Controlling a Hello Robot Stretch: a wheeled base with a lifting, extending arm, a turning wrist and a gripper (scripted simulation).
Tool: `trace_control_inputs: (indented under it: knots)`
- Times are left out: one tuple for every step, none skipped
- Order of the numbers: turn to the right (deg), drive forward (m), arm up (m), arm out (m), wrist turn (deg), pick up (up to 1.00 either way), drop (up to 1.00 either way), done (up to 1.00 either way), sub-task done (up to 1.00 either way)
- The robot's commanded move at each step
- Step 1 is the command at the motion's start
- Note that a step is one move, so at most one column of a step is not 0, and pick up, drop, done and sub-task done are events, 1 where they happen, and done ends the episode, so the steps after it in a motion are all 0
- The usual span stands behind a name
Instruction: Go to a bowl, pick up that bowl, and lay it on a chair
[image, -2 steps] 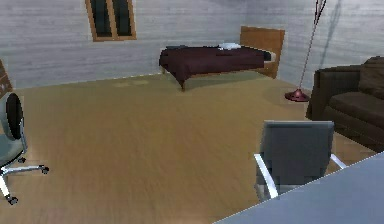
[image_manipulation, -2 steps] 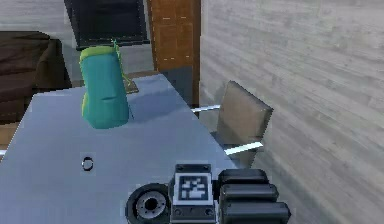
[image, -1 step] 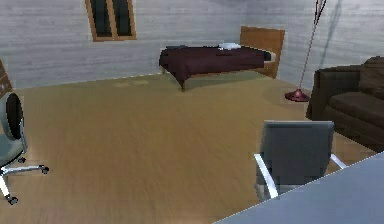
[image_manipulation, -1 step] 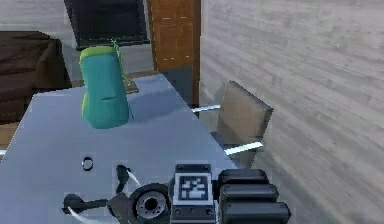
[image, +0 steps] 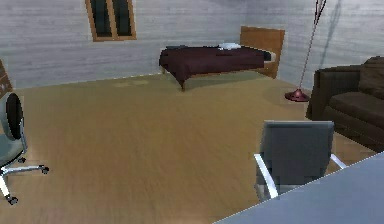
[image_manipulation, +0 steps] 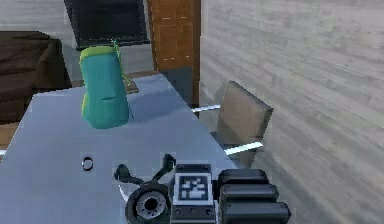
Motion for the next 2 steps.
trace_control_inputs:
  knots:
    - [0.0, 0.0, -0.3, 0.0, 0.0, 0.0, 0.0, 0.0, 0.0]
    - [0.0, 0.0, 0.0, 0.0, 0.0, 1.0, 0.0, 0.0, 0.0]
